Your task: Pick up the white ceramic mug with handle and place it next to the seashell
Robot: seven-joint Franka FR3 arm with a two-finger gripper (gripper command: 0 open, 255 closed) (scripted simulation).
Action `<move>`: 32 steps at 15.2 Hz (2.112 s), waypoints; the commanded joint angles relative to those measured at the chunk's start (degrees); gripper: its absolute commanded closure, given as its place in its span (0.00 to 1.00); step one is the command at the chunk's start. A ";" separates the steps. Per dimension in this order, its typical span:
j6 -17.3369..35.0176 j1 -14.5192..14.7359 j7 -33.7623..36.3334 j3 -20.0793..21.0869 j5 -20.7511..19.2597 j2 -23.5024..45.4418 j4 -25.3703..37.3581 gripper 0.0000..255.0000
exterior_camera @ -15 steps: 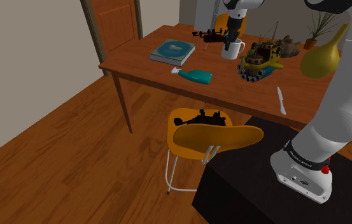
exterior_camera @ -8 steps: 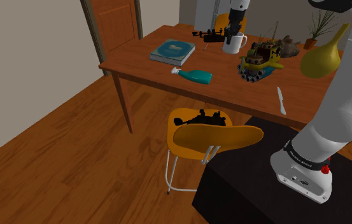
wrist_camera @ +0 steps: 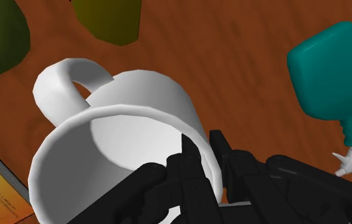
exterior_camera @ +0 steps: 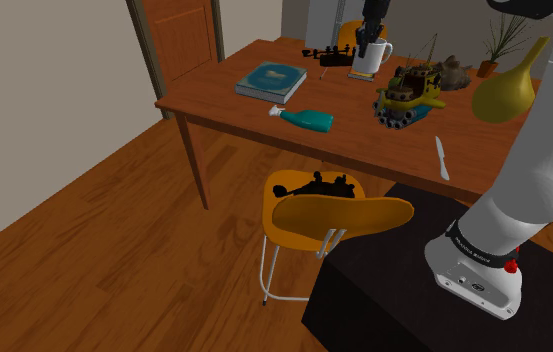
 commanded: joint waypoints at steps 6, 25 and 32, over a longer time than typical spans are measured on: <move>-5.38 -0.41 0.07 -0.15 -0.04 0.09 5.49 1.00; -8.11 -10.55 -15.39 -5.59 0.28 -3.05 4.68 1.00; -9.12 -17.24 -24.48 -8.34 2.04 -0.65 7.50 1.00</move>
